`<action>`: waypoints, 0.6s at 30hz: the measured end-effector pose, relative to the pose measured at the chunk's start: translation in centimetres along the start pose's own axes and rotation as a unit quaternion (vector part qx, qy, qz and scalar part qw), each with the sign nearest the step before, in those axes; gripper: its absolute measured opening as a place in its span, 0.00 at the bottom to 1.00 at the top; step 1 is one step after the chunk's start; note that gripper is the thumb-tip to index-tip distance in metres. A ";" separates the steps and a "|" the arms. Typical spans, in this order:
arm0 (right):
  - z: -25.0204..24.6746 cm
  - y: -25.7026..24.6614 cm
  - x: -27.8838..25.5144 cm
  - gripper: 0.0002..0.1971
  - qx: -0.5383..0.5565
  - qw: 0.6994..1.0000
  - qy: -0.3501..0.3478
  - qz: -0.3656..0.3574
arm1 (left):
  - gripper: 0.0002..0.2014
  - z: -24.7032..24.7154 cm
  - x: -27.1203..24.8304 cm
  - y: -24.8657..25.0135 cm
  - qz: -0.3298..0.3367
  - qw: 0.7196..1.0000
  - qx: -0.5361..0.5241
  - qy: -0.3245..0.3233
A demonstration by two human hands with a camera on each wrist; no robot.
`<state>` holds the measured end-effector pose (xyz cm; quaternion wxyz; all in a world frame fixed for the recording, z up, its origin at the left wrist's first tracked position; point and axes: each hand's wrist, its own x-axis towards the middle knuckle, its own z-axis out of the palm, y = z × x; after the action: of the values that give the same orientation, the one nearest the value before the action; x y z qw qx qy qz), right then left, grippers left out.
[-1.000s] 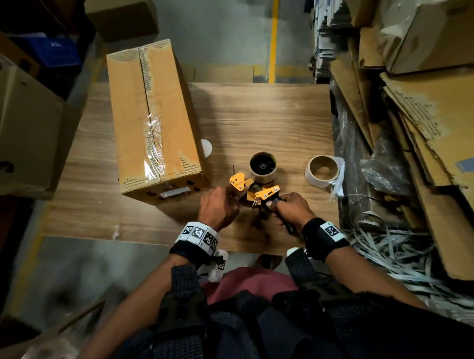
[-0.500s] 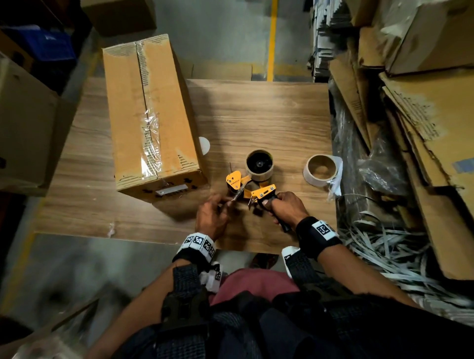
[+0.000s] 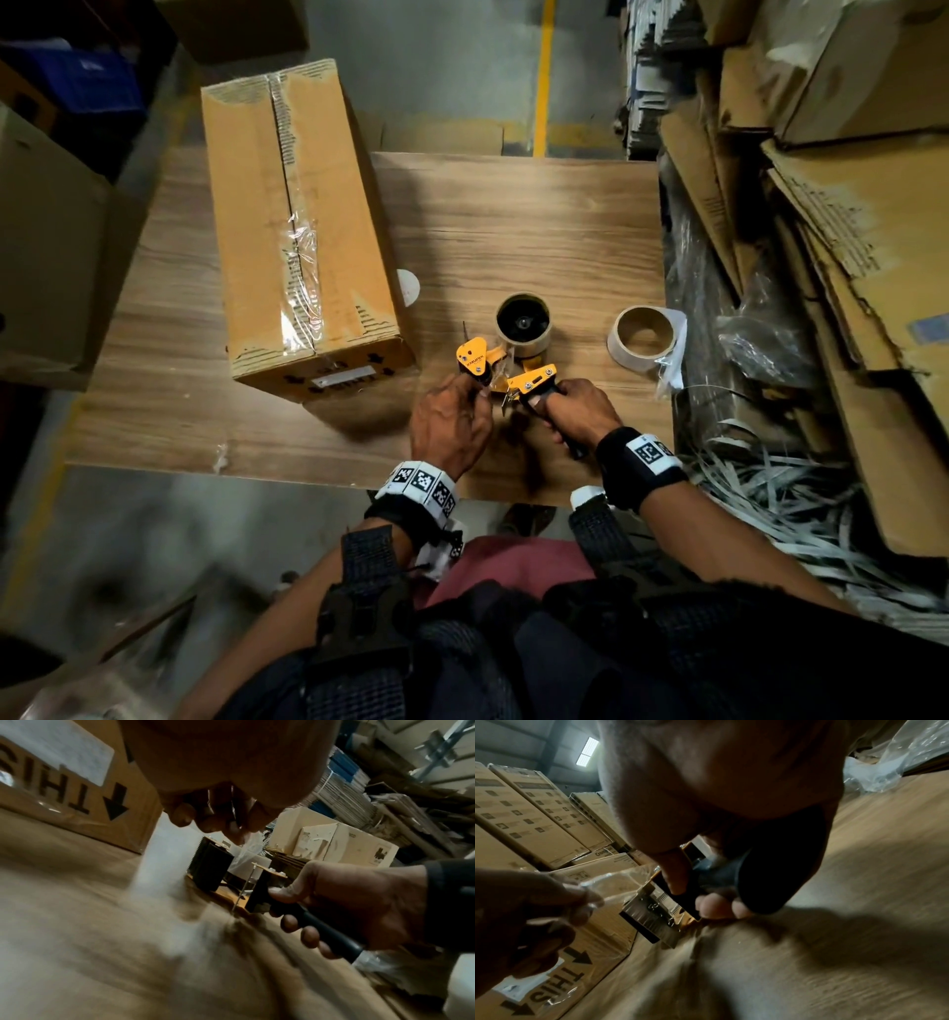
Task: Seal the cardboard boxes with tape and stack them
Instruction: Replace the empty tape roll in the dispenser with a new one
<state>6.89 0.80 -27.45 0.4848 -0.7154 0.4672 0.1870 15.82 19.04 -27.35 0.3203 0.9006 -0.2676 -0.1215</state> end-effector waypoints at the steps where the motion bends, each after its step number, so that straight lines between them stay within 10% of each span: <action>1: 0.0 0.0 0.0 0.14 0.002 1.000 0.000 0.000 | 0.06 0.0 -0.2 -0.2 -0.013 1.000 0.012 -0.005; 11: 0.4 0.5 0.3 0.14 0.010 1.000 0.001 -0.009 | 0.13 -0.4 -0.6 -2.8 -0.072 0.994 0.050 -0.067; 18: 0.5 0.7 0.4 0.17 0.017 1.000 -0.011 -0.009 | 0.27 0.8 0.8 -0.7 0.061 0.991 0.106 -0.058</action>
<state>6.60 0.91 -28.34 0.5041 -0.7091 0.4580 0.1825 16.42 18.69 -28.46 0.2140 0.9027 -0.3518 -0.1249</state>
